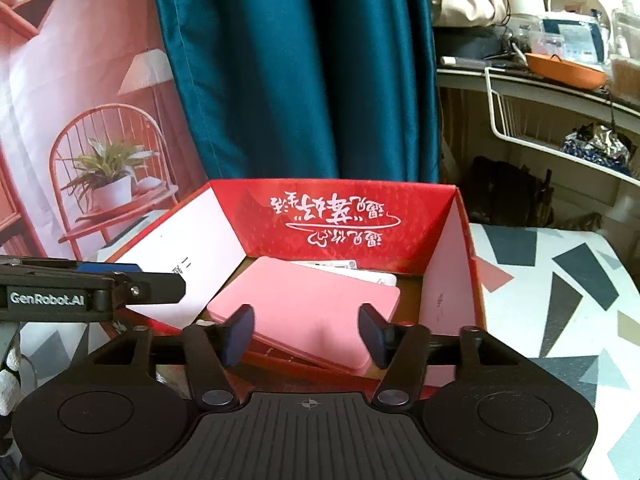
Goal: Organize rigid objects
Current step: 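Move the left tool back to the lavender cylinder beside the box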
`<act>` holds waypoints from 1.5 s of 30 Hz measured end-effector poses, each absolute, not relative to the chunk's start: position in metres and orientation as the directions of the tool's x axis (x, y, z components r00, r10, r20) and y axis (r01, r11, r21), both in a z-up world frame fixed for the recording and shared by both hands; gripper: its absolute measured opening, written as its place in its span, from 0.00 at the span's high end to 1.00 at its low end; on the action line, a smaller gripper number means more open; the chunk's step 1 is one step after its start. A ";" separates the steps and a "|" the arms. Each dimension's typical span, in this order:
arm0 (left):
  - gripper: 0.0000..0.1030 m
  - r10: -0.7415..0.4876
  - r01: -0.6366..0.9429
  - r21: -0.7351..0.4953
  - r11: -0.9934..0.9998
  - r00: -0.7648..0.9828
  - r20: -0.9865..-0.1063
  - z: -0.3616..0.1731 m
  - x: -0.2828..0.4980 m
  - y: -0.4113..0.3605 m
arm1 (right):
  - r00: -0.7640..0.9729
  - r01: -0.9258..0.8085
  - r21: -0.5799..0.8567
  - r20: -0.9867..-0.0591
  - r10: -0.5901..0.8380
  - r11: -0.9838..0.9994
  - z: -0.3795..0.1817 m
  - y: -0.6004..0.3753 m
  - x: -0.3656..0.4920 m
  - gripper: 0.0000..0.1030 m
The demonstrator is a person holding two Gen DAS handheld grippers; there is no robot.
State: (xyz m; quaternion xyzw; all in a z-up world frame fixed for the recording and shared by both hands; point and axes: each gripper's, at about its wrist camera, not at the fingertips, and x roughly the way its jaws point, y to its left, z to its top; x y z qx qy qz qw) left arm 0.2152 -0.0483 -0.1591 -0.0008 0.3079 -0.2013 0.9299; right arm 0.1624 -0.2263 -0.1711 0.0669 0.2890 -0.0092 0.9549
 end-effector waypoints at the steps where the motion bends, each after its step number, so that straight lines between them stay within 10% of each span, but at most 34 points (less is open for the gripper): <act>1: 0.25 -0.369 0.369 -0.120 0.921 0.737 -0.566 -0.157 0.212 -0.047 | 0.836 0.058 0.123 -0.549 0.019 0.991 -0.170 -0.226 0.160 0.36; 9: 0.00 -0.346 0.353 -0.098 0.931 0.759 -0.551 -0.147 0.197 -0.041 | 0.863 0.084 0.126 -0.506 -0.009 0.989 -0.157 -0.227 0.140 0.01; 27: 0.00 -0.417 0.422 -0.128 0.898 0.720 -0.554 -0.166 0.138 -0.042 | 0.869 0.129 0.106 -0.491 -0.061 0.986 -0.146 -0.227 0.067 0.00; 45: 0.00 -0.489 0.497 -0.196 0.845 0.570 -0.661 -0.223 0.129 -0.057 | 0.664 0.196 0.105 -0.746 -0.053 0.975 -0.240 -0.231 0.015 0.03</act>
